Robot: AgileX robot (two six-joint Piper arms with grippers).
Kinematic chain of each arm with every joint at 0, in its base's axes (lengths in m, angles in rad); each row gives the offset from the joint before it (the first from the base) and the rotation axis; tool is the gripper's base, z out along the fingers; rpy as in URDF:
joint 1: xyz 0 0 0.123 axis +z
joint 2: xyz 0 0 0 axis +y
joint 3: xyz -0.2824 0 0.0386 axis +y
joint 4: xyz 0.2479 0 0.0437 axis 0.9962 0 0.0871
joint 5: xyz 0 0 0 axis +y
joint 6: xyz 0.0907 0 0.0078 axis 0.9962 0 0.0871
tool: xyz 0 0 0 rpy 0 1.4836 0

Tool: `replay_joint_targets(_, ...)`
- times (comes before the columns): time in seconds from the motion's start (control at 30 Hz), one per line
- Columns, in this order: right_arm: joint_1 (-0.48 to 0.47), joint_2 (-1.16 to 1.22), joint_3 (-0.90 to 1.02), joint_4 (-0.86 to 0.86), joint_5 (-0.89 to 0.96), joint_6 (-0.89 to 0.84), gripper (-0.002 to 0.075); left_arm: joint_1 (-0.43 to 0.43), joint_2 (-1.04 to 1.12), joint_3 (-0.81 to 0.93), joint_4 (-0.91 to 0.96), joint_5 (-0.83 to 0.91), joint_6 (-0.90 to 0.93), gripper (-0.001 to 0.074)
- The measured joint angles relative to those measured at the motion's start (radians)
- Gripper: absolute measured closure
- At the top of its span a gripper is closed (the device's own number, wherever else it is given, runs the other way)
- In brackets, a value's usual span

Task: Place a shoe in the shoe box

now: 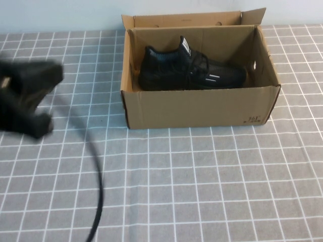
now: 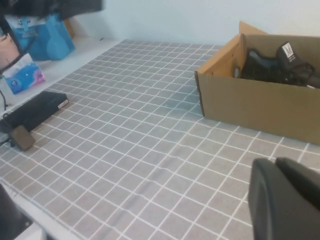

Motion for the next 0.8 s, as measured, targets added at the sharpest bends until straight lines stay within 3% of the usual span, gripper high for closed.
replay_joint_targets(0.37, 0.000, 0.000, 0.242, 0.094, -0.405, -0.138, 0.0742, 0.000, -0.488, 0.433, -0.080, -0.227, 0.057, 0.0736)
replay_joint_targets(0.8, 0.000, 0.005, 0.715, 0.043, -1.035, -0.145, 0.0742, 0.000, -0.578, 0.687, -0.082, -0.355, 0.075, 0.0736)
